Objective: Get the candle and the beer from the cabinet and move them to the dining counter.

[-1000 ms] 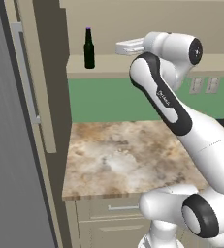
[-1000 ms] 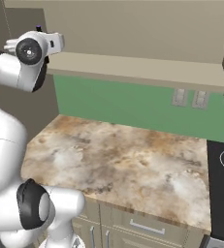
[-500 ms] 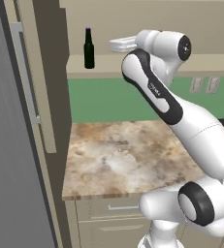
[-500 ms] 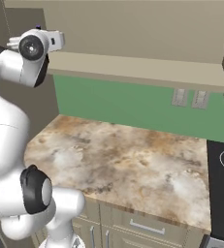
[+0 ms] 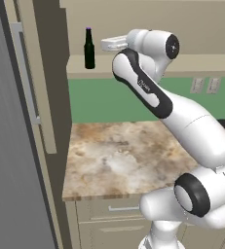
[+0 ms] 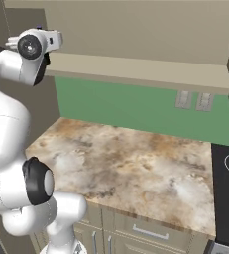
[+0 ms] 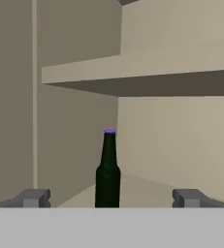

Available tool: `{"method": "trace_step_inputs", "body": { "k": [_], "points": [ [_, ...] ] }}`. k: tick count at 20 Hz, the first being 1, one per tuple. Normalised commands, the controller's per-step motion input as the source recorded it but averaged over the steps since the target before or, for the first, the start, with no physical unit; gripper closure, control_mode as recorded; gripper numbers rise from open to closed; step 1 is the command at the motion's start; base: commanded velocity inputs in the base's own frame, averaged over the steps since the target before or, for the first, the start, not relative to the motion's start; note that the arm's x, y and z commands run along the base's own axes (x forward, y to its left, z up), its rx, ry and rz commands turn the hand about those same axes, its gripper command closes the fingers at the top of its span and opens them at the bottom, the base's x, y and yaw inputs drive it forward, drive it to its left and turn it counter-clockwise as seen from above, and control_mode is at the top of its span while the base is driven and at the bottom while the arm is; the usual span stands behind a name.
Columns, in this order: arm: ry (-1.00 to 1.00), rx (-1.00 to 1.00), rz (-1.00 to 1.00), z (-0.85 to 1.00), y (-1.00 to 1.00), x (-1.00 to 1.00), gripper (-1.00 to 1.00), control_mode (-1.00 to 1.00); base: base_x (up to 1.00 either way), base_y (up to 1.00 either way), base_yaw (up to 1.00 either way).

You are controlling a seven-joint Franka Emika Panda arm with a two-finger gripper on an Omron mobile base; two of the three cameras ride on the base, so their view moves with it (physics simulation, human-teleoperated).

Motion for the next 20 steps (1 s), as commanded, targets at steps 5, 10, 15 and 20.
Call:
{"method": "trace_step_inputs", "body": {
  "k": [5,10,15,20],
  "points": [
    [0.00,0.00,0.00,0.00,0.09,0.18,-1.00,-1.00,0.00,0.00,0.00],
    [0.00,0.00,0.00,0.00,0.08,0.20,-1.00,-1.00,0.00,0.00,0.00],
    [0.00,0.00,0.00,0.00,0.05,0.16,-1.00,-1.00,0.00,0.00,0.00],
    [0.04,0.00,0.00,0.00,0.08,0.20,-1.00,-1.00,0.00,0.00,0.00]
  ]
}}
